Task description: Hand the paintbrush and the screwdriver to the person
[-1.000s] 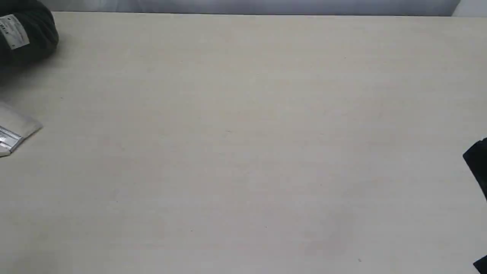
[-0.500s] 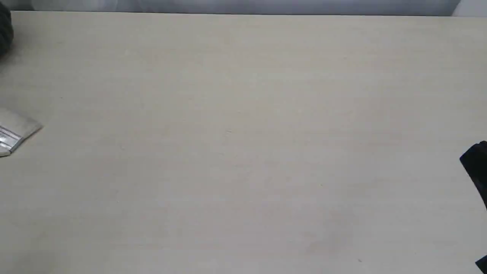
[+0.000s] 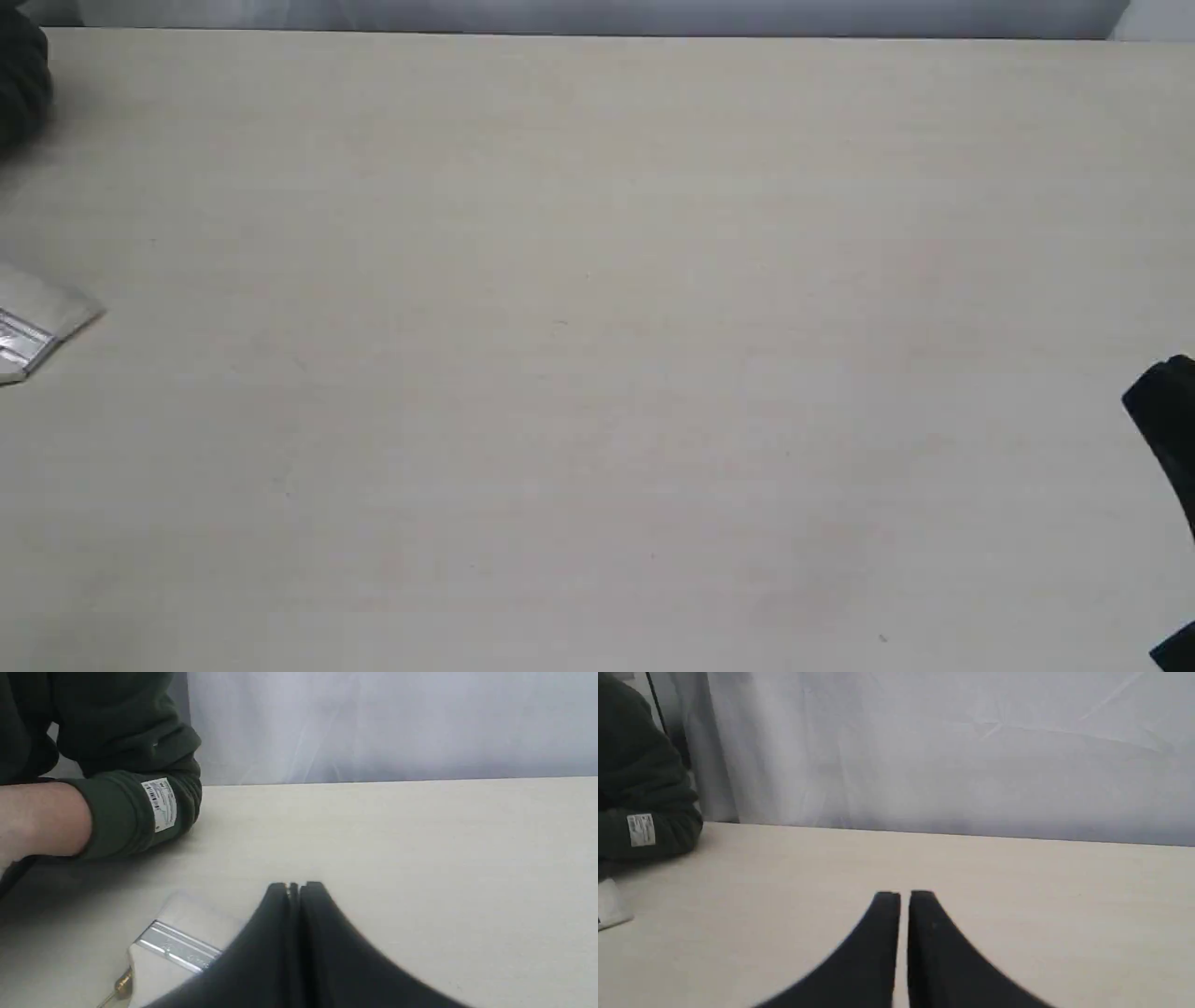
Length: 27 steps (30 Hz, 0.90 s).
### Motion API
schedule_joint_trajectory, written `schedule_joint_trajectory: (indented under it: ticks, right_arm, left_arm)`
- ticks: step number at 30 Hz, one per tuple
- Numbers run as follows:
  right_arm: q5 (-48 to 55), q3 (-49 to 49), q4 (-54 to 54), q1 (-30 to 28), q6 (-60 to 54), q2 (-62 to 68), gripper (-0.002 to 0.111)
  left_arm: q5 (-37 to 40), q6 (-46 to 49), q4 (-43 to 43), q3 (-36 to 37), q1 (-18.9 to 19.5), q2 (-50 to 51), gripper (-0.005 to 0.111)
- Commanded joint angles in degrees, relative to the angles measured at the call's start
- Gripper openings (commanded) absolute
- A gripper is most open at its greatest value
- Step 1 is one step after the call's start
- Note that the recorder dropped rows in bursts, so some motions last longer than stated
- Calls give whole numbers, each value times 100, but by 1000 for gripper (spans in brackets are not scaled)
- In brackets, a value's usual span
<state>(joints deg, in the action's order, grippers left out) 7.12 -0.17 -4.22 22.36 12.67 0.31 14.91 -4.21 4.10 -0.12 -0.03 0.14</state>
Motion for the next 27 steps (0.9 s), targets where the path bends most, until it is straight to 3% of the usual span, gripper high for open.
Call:
schedule_joint_trajectory:
  ticks: [1,5,14,27]
  right_arm:
    - [281,17,-263,-19,-44,-31,4]
    - [395,17,-267,-146,-44,-31,4]
    - [795,17,-199,-1393,-30,-31,4]
    - [1208,17,-266,-2139,-30,-31,4]
  left_arm:
    - [-60,-12,-15,12,-27,-14,0]
    - [-60,-12,-15,12,-27,-14,0]
    - [-59,-12,-27,12,-27,-14,0]
    - [-59,-12,-27,12,-27,-14,0]
